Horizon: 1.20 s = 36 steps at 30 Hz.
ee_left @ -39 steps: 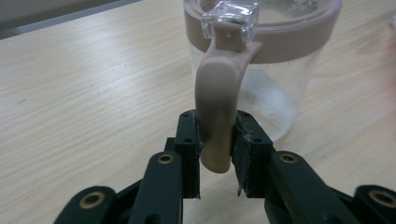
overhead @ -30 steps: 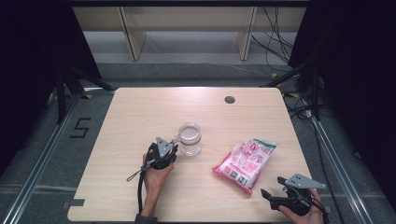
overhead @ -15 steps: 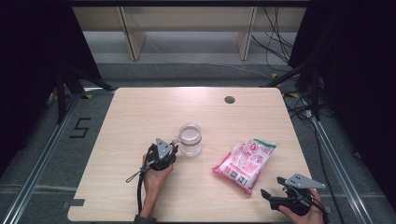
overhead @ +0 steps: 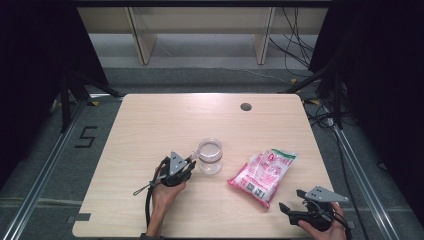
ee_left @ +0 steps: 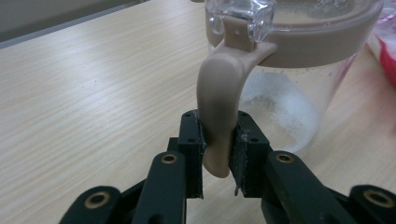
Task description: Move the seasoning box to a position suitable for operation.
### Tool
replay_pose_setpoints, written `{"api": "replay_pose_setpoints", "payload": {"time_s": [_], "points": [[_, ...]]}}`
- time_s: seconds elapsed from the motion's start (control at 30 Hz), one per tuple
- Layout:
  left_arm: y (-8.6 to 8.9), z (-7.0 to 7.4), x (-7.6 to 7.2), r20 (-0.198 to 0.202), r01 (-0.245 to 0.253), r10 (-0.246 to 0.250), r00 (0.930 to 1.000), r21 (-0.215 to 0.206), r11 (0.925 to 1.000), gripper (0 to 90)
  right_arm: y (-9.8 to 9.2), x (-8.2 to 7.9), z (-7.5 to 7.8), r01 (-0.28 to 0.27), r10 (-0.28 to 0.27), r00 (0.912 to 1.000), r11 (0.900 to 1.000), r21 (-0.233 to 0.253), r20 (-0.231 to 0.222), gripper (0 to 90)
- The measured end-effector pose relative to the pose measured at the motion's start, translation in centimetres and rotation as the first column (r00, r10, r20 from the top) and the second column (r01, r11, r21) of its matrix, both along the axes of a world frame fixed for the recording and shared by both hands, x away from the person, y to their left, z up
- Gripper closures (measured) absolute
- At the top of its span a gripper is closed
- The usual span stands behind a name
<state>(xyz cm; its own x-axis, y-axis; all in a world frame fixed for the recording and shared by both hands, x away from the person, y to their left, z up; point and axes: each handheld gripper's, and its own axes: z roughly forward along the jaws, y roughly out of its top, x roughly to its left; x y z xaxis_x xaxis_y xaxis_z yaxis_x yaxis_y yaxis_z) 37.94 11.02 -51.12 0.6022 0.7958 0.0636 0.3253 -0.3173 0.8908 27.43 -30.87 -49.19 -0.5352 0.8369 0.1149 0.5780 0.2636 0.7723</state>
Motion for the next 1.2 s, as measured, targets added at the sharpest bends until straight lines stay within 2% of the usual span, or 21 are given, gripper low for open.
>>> {"api": "replay_pose_setpoints", "payload": {"time_s": [0.07, 0.1, 0.23, 0.3, 0.37, 0.53, 0.6, 0.67, 0.73, 0.8, 0.83, 0.87, 0.9, 0.93, 0.97, 1.0, 1.2], "points": [[-0.1, -0.1, 0.1, 0.018, -0.038, 0.038, 0.9991, 0.024, 0.999, 75.7, 0.0, 0.0, 0.0, 0.001, -0.001, 1.0, 1.0, -0.002, -0.002, 19.1], [-0.2, 0.0, 0.3, 0.038, -0.073, 0.07, 0.9968, 0.067, 0.9951, 76.4, 0.0, 0.0, 0.0, 0.003, -0.003, 1.0, 1.0, 0.0, 0.0, 19.1], [-0.3, 0.2, 0.9, 0.046, -0.084, 0.079, 0.9958, 0.106, 0.9909, 78.2, 0.0, 0.0, 0.0, 0.0, 0.0, 1.0, 1.0, 0.001, 0.001, 19.2], [-0.3, 0.1, 0.8, 0.045, -0.081, 0.078, 0.9959, 0.085, 0.9931, 78.3, 0.0, 0.0, 0.0, -0.001, 0.001, 1.0, 1.0, -0.002, 0.0, 19.2], [-0.1, -0.1, 0.7, 0.039, -0.081, 0.079, 0.9961, 0.042, 0.9958, 78.7, 0.0, 0.0, 0.0, 0.001, -0.001, 1.0, 1.0, 0.0, -0.001, 19.2], [-0.1, -0.1, 0.5, 0.046, -0.08, 0.078, 0.9959, 0.049, 0.9956, 78.7, 0.0, 0.0, 0.0, -0.001, 0.001, 1.0, 1.0, 0.0, 0.001, 19.2], [-0.4, -0.1, 0.2, 0.066, -0.09, 0.084, 0.9943, 0.094, 0.9915, 78.2, 0.0, 0.0, 0.0, -0.002, 0.002, 1.0, 1.0, 0.0, 0.002, 19.2], [-0.6, 0.0, 0.0, 0.06, -0.068, 0.064, 0.9962, 0.073, 0.995, 78.3, -0.2, 0.2, 0.0, -0.014, 0.014, 0.9998, 1.0, -0.01, 0.013, 19.2], [-0.8, 0.1, -0.4, 0.056, -0.041, 0.037, 0.9978, 0.071, 0.9967, 78.6, 0.0, 0.0, 0.0, 0.009, -0.008, 0.9999, 1.0, 0.005, -0.008, 19.2], [-1.1, 0.2, -0.7, 0.069, -0.018, 0.011, 0.9976, 0.096, 0.9952, 78.9, 0.0, 0.0, 0.0, 0.011, -0.011, 0.9999, 1.0, 0.008, -0.011, 19.2], [-1.3, 0.3, -0.9, 0.077, -0.006, -0.002, 0.997, 0.114, 0.9934, 79.2, -0.2, 0.2, -0.1, -0.015, 0.015, 0.9998, 1.0, -0.011, 0.016, 19.2], [-1.4, 0.3, -1.0, 0.07, -0.001, -0.007, 0.9975, 0.109, 0.994, 79.6, 0.0, -0.1, 0.0, 0.012, -0.012, 0.9999, 1.0, 0.008, -0.012, 19.2], [-1.5, 0.1, -1.3, 0.05, 0.004, -0.009, 0.9987, 0.088, 0.9961, 80.1, -0.1, 0.0, 0.0, 0.003, -0.003, 1.0, 1.0, 0.003, 0.001, 19.2], [-1.6, 0.0, -1.5, 0.046, 0.005, -0.009, 0.9989, 0.087, 0.9962, 80.7, -0.2, 0.2, 0.0, -0.014, 0.015, 0.9997, 1.0, -0.008, 0.02, 19.2], [-1.6, 0.0, -1.6, 0.049, 0.006, -0.01, 0.9988, 0.086, 0.9963, 80.9, 0.0, 0.0, 0.0, 0.007, -0.007, 1.0, 1.0, 0.007, -0.004, 19.2], [-1.5, 0.0, -1.7, 0.054, 0.007, -0.012, 0.9984, 0.087, 0.9962, 81.3, 0.0, 0.0, 0.0, 0.006, -0.006, 1.0, 1.0, 0.005, -0.005, 19.2], [-1.2, 0.1, -2.4, 0.028, -0.009, 0.007, 0.9996, 0.073, 0.9973, 80.2, 0.0, 0.0, 0.0, 0.001, -0.001, 1.0, 1.0, 0.001, -0.002, 19.2]]}}
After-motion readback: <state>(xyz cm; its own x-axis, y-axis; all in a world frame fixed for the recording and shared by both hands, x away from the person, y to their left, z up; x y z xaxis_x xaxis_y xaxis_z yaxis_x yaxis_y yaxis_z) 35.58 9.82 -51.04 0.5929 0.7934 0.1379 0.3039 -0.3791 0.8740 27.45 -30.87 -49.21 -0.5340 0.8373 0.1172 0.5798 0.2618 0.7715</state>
